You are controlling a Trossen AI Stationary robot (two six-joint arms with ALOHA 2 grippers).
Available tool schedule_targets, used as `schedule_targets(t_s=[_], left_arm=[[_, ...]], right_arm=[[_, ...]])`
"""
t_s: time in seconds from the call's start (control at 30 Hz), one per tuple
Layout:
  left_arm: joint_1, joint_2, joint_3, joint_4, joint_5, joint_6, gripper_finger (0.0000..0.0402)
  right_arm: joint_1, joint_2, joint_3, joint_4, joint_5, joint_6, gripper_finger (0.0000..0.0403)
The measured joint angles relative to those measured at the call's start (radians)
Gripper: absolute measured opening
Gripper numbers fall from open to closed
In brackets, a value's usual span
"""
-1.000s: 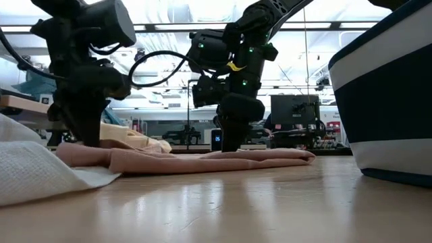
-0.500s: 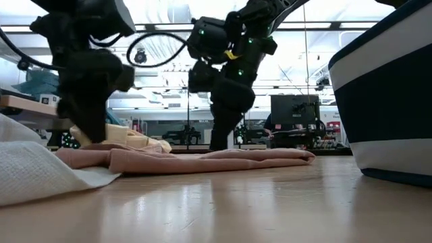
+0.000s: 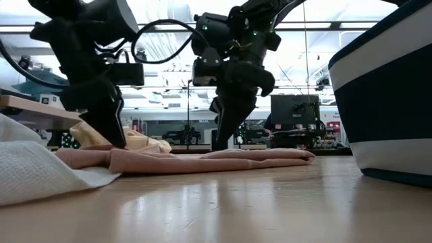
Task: Fold towel
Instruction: Fold the brown towel
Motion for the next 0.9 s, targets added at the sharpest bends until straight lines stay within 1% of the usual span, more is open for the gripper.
schedule_targets(t_s=[0.1, 0.2, 0.27, 0.33, 0.43, 0.53, 0.6, 0.67, 0.8, 0.9], left_arm=[[-0.02, 0.0, 0.0, 0.017, -0.009, 0.047, 0.0165], [-0.057, 0.0, 0.0, 0.024, -0.01, 0.141, 0.0179], [-0.079, 0.0, 0.0, 0.028, -0.009, 0.176, 0.0189], [-0.089, 0.0, 0.0, 0.034, -0.012, 0.18, 0.0199], [-0.091, 0.0, -0.003, 0.035, -0.034, 0.144, 0.021], [-0.089, 0.0, -0.017, 0.041, -0.123, 0.119, 0.0211], [-0.086, 0.0, -0.029, 0.064, -0.145, 0.123, 0.0205], [-0.085, 0.0, -0.044, 0.098, -0.144, 0.13, 0.0194], [-0.086, 0.0, -0.065, 0.138, -0.082, 0.118, 0.0157], [-0.085, 0.0, -0.069, 0.142, -0.077, 0.079, 0.0132]], right_arm=[[0.002, 0.0, 0.0, 0.001, -0.001, 0.013, 0.0049], [0.006, 0.0, 0.0, 0.001, -0.002, 0.023, 0.0068], [0.007, 0.0, 0.0, 0.001, -0.001, 0.035, 0.0082], [0.01, 0.0, 0.0, 0.001, -0.002, 0.051, 0.0096], [0.017, 0.0, 0.0, 0.002, -0.001, 0.058, 0.0115], [0.026, 0.0, 0.0, 0.007, -0.001, 0.054, 0.013], [0.03, 0.0, 0.0, 0.009, 0.001, 0.036, 0.0137], [0.032, 0.0, 0.0, 0.009, 0.025, 0.027, 0.0142], [0.043, 0.0, -0.001, 0.006, 0.033, -0.017, 0.0148], [0.064, 0.0, -0.005, -0.048, 0.025, -0.084, 0.0149]])
